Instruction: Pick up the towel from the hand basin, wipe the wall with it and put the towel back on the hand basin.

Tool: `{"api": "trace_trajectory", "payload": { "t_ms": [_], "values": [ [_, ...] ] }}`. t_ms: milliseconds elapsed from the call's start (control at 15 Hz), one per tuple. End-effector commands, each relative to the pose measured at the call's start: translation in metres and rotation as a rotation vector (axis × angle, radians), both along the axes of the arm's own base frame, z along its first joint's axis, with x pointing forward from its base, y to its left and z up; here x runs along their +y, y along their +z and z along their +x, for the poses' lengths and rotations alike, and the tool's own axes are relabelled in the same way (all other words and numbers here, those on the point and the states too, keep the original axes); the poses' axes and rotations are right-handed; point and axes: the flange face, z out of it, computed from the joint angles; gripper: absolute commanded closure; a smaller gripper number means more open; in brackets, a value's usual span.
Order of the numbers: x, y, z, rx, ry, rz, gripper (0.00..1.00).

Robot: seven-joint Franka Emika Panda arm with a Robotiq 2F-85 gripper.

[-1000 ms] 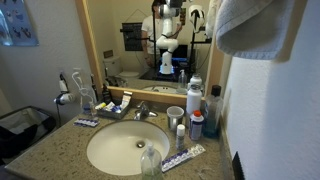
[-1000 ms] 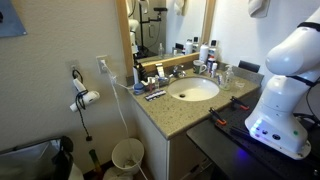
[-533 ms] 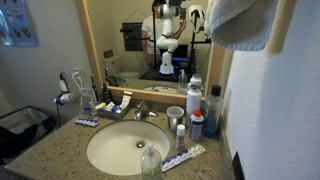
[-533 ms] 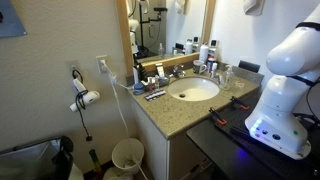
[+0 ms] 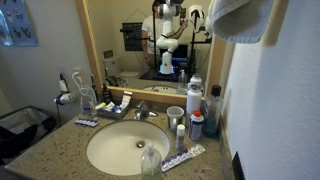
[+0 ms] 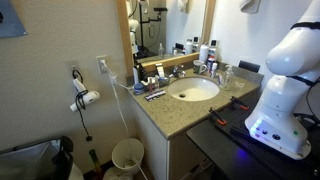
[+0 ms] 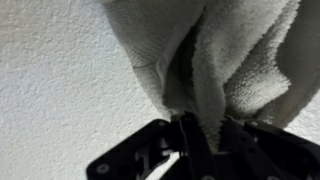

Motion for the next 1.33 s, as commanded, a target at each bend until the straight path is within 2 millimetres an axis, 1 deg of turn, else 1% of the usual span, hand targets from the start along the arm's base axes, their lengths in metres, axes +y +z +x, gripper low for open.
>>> {"api": "trace_trajectory", "payload": {
  "t_ms": [0, 133, 267, 733, 1267],
  "values": [
    [-0.014, 0.019, 0.006, -0.03, -0.02, -0.021, 0.96],
    [-0.021, 0.022, 0.005, -0.025, -0.036, -0.023, 0.96],
    [-0.026, 0.018, 0.004, -0.007, -0.05, -0.019, 0.96],
    [-0.041, -0.014, 0.0, 0.084, -0.078, 0.003, 0.96],
    [-0.04, -0.054, -0.001, 0.177, -0.075, 0.046, 0.96]
  ]
}}
